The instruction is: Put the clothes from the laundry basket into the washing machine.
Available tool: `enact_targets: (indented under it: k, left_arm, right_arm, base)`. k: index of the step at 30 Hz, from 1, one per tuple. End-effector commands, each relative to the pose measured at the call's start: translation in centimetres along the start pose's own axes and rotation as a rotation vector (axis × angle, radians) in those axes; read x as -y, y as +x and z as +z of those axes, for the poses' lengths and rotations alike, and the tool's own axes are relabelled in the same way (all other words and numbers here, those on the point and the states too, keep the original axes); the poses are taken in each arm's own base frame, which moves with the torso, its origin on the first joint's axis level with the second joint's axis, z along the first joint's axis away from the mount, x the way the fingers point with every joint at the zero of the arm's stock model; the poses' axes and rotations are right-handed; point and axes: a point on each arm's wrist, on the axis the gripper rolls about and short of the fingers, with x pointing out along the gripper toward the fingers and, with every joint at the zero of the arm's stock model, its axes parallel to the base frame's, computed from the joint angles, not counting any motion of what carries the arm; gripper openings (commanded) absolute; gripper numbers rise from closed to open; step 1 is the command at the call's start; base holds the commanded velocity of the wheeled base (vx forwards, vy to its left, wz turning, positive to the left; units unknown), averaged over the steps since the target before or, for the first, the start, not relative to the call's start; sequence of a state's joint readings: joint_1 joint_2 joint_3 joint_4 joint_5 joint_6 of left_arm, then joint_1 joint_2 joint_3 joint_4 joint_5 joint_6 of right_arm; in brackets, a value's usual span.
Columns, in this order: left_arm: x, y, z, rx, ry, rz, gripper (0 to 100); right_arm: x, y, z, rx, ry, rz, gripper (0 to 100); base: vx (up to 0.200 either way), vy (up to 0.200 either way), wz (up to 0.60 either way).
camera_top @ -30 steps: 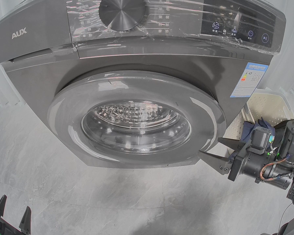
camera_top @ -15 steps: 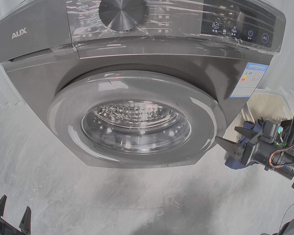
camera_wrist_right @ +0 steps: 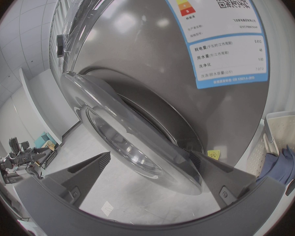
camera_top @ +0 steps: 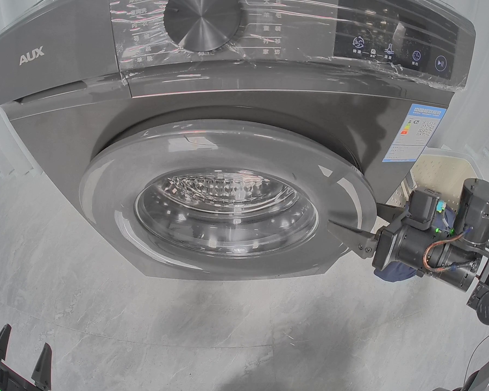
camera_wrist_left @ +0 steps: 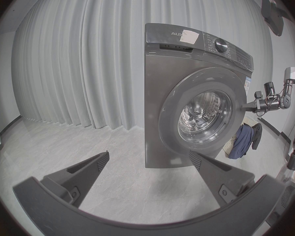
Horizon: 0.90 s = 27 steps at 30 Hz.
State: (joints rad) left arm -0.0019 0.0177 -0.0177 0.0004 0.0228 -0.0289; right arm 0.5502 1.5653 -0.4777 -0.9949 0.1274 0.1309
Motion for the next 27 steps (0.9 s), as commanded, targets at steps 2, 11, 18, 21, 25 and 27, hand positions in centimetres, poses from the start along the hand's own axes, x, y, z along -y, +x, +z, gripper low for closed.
enact_targets:
  k: [2,11,18,21,25,27]
  left_arm:
    - [0.0,0.0,-0.5,-0.003,0.000,0.001,100]
    - [0.0,0.0,-0.5,-0.001,0.000,-0.001,100]
    - [0.0,0.0,-0.5,-0.001,0.000,-0.001,100]
    - [0.0,0.0,-0.5,-0.001,0.000,-0.001,100]
    - [0.0,0.0,-0.5,-0.001,0.000,-0.001,100]
    - [0.0,0.0,-0.5,-0.003,0.000,-0.001,100]
  right_arm:
    - [-1.5,-3.0,-2.1,-0.079,0.001,0.062,100]
    - [-1.3,-3.1,-1.0,-0.031,-0.002,0.049,100]
    - [-1.7,-2.1,-1.9,-0.072,-0.001,0.068,100]
    - [-1.8,-2.4,-2.1,-0.084,-0.001,0.074,100]
    - [-1.8,-3.4,-2.5,-0.094,0.000,0.069,100]
    - [-1.6,-3.3,-2.4,-0.090,0.001,0.062,100]
  base:
    - [0.000,0.000,0.00]
    - [-0.111,0.000,0.00]
    - [-0.029,0.000,0.00]
    - [0.000,0.000,0.00]
    - [0.000,0.000,0.00]
    - [0.000,0.000,0.00]
